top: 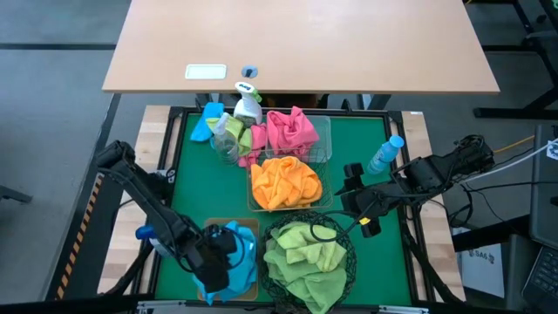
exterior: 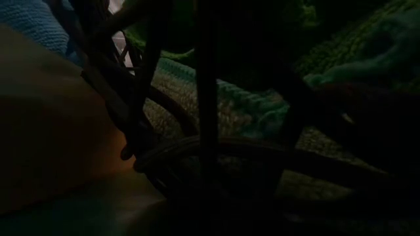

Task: Sort microfiber towel by color & place in baskets
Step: Put the blue microfiber towel into the orange bin, then put the green microfiber towel into the black wire basket

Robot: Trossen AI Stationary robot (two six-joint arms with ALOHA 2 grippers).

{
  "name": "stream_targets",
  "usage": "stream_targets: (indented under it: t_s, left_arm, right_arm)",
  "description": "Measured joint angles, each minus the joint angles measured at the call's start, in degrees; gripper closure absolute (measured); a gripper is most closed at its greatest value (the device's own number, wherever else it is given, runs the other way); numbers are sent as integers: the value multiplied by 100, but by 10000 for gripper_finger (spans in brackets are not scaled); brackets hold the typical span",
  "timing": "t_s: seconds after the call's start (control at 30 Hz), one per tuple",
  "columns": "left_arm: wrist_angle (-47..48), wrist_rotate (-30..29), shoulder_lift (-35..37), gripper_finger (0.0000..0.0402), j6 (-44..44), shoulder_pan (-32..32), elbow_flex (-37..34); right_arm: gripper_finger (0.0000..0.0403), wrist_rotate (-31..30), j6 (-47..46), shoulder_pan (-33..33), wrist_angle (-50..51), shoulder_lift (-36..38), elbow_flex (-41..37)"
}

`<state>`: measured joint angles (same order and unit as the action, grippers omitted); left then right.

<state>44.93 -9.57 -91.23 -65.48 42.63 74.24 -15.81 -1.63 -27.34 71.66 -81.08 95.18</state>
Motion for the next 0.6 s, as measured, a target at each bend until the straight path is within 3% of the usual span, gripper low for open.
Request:
stream_targets:
  t_s: [0.2, 0.4, 0.5, 0.6]
  left_arm:
    - [0, 135, -25, 301, 0, -259, 0]
    - [2, 1003, 6, 242, 186, -606, 0]
    - [1, 1628, 6, 229, 452, -789, 0]
    - [18, 1736, 41, 229, 530, -915, -2]
  right_arm:
    - [182, 0, 0, -1, 0, 0, 0]
    - [182, 0, 2, 1, 4, 0, 0]
    - [182, 0, 7, 0, 9, 0, 0]
    - [182, 0, 44, 0, 58, 0, 0]
